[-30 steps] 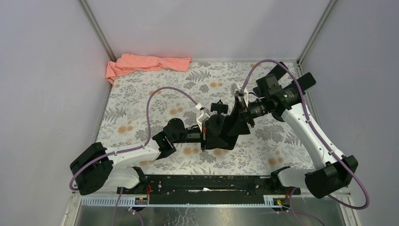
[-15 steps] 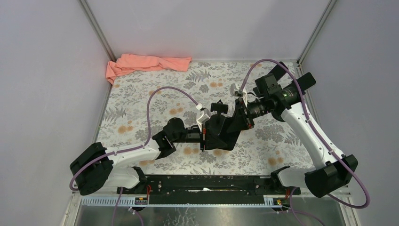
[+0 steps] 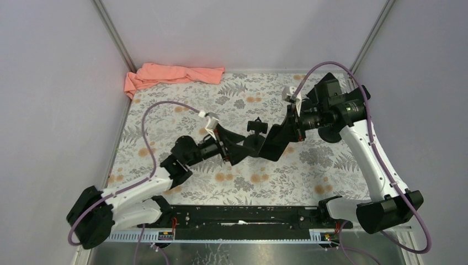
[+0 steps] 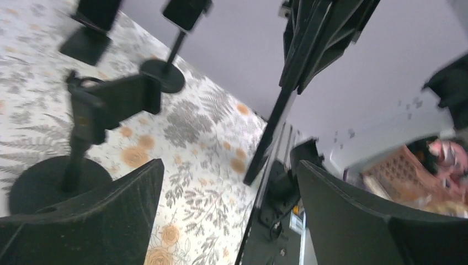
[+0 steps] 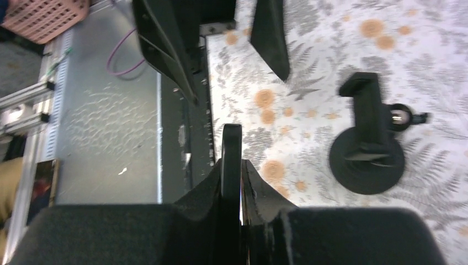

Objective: Place the phone on the phone stand
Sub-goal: Adjust the phone.

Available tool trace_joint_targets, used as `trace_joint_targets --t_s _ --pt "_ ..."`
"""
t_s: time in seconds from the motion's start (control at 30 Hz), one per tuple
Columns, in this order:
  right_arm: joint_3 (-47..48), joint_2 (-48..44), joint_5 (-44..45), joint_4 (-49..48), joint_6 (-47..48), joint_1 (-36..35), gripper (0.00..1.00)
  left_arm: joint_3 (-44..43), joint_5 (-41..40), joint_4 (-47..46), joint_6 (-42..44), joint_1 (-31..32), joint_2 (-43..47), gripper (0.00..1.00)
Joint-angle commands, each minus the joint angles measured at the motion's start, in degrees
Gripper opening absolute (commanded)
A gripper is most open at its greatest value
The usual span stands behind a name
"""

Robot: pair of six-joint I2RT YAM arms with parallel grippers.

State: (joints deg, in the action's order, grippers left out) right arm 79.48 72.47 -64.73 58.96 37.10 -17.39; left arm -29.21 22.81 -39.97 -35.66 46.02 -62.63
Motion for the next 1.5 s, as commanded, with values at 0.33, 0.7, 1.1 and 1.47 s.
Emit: trace_joint_targets --t_s 0.33,0.7,1.1,1.47 --pt "17.24 7.67 -0.83 -5.59 -5.30 2.08 0.00 -12.26 -14.75 29.29 13.03 -5.16 3.87 0.66" --pt "15.25 7.53 1.76 -11.44 -11.69 4.45 0.00 -20.85 -33.33 34.22 12.68 2.85 -3.69 0.61" --pt "13.23 7.01 0.97 -12.80 -12.67 5.18 0.00 -26.03 -43.66 38.54 11.55 6.65 -9.96 0.56" --pt "12.91 6.71 0.25 -10.97 -11.39 5.19 0.00 -26.22 -39.49 38.34 12.84 6.75 -8.07 0.56"
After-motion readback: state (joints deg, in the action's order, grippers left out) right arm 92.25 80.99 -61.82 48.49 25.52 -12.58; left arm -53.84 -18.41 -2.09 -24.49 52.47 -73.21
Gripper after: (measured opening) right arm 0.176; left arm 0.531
